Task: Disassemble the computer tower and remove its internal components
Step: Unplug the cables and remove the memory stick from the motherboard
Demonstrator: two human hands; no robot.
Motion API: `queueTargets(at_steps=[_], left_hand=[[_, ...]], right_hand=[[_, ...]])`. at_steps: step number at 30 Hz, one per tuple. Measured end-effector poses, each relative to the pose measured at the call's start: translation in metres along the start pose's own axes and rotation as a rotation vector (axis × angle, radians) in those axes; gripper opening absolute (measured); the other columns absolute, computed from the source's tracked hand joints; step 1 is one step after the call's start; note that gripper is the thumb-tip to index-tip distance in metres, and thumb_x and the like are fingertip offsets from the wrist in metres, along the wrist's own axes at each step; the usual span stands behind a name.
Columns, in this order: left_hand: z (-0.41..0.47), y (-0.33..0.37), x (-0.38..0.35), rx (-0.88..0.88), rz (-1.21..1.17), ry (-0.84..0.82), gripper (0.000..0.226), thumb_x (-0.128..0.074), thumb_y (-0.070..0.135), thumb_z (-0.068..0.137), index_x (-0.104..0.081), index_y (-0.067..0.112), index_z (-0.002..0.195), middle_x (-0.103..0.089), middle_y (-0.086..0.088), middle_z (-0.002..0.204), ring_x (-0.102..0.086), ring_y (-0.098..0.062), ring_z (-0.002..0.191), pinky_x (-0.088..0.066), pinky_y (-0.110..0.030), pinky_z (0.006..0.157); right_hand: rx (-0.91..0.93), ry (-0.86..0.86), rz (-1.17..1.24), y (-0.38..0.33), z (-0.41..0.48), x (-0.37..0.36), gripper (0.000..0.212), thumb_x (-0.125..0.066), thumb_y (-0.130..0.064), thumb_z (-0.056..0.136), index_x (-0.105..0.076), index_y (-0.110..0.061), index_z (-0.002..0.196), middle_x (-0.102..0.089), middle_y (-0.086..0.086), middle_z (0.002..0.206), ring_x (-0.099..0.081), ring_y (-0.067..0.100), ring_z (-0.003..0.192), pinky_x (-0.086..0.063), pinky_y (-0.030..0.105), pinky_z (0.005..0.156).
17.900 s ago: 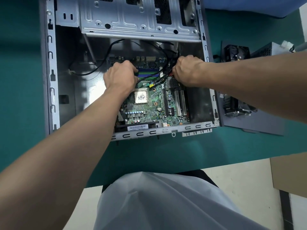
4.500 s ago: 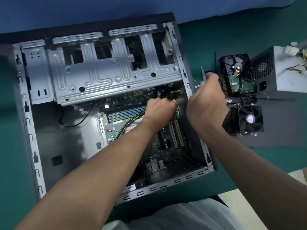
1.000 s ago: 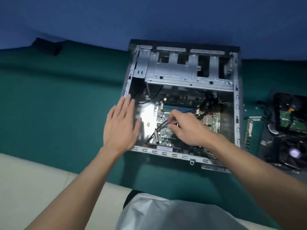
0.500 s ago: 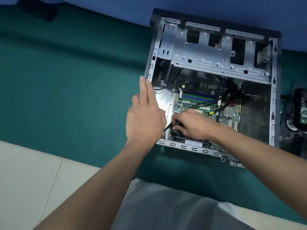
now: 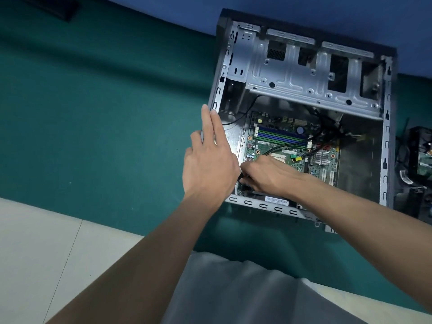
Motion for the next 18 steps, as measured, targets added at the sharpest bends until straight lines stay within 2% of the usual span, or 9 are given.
queueTargets(at_steps=[2, 4, 7, 10, 12, 13, 15, 18], left_hand=[[0.0, 0.0, 0.0, 0.005, 0.002, 0.0, 0.078, -0.044, 0.028, 0.087, -0.008, -0.002, 0.15, -0.003, -0.018, 0.16, -0.047, -0.029, 0.105, -0.043, -0.032, 0.065], [0.0, 0.0, 0.0, 0.008, 0.001, 0.001, 0.078, -0.044, 0.028, 0.087, -0.007, -0.001, 0.15, -0.002, -0.017, 0.16, -0.047, -0.029, 0.105, -0.041, -0.032, 0.064], [0.001, -0.001, 0.002, 0.021, -0.012, 0.012, 0.078, -0.046, 0.027, 0.087, -0.009, 0.0, 0.15, -0.002, -0.016, 0.16, -0.047, -0.029, 0.105, -0.038, -0.032, 0.063], [0.001, -0.001, 0.002, 0.022, -0.012, 0.023, 0.079, -0.047, 0.028, 0.087, -0.009, 0.0, 0.151, -0.003, -0.015, 0.16, -0.047, -0.028, 0.105, -0.04, -0.032, 0.064], [0.001, 0.0, 0.001, 0.022, -0.019, 0.025, 0.079, -0.047, 0.028, 0.087, -0.009, 0.001, 0.151, -0.003, -0.014, 0.161, -0.048, -0.028, 0.104, -0.041, -0.032, 0.064], [0.001, -0.001, 0.001, 0.023, -0.021, 0.028, 0.079, -0.047, 0.028, 0.087, -0.009, 0.001, 0.151, -0.003, -0.014, 0.161, -0.048, -0.028, 0.104, -0.04, -0.032, 0.063], [0.001, -0.001, 0.001, 0.027, -0.028, 0.029, 0.079, -0.047, 0.027, 0.087, -0.009, 0.001, 0.151, -0.003, -0.014, 0.161, -0.048, -0.028, 0.104, -0.041, -0.032, 0.063], [0.001, 0.0, 0.001, 0.027, -0.035, 0.027, 0.078, -0.046, 0.027, 0.087, -0.009, 0.001, 0.151, -0.003, -0.013, 0.161, -0.047, -0.028, 0.104, -0.043, -0.032, 0.064]], right_hand=[[0.004, -0.034, -0.036, -0.002, -0.001, -0.002, 0.034, -0.04, -0.023, 0.099, -0.055, -0.001, 0.077, -0.044, 0.002, 0.058, -0.037, 0.015, 0.047, -0.03, 0.029, 0.045], [-0.019, -0.094, -0.034, 0.0, -0.001, -0.004, 0.04, -0.035, -0.026, 0.102, -0.053, -0.006, 0.072, -0.041, 0.001, 0.061, -0.039, 0.016, 0.052, -0.032, 0.027, 0.049], [-0.125, -0.202, -0.007, 0.011, 0.002, -0.011, 0.035, -0.035, -0.018, 0.099, -0.034, -0.022, 0.065, -0.034, -0.002, 0.068, -0.044, 0.021, 0.079, -0.038, 0.035, 0.07], [-0.089, -0.237, -0.067, 0.006, 0.005, -0.012, 0.037, -0.035, -0.014, 0.1, -0.028, -0.023, 0.064, -0.031, -0.001, 0.069, -0.042, 0.021, 0.084, -0.036, 0.036, 0.074], [-0.028, -0.233, -0.101, 0.001, 0.005, -0.011, 0.035, -0.036, -0.014, 0.1, -0.033, -0.02, 0.065, -0.035, 0.001, 0.069, -0.042, 0.021, 0.082, -0.036, 0.036, 0.072], [0.002, -0.229, -0.108, -0.002, 0.005, -0.01, 0.031, -0.036, -0.015, 0.1, -0.042, -0.017, 0.07, -0.04, 0.004, 0.072, -0.043, 0.021, 0.08, -0.037, 0.036, 0.071], [0.034, -0.216, -0.066, -0.006, 0.006, -0.006, 0.025, -0.035, -0.015, 0.101, -0.057, -0.008, 0.09, -0.047, 0.01, 0.08, -0.045, 0.022, 0.077, -0.039, 0.037, 0.069], [0.078, -0.162, -0.022, -0.012, 0.003, 0.001, 0.033, -0.032, -0.018, 0.101, -0.061, -0.003, 0.096, -0.057, 0.014, 0.083, -0.055, 0.026, 0.077, -0.048, 0.039, 0.071]])
Point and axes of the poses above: each hand's wrist, its own z-axis towards the middle knuckle, its own x-axis out of the back of the hand, y = z × x, the point moved 9 cm from there along z, towards the middle knuckle
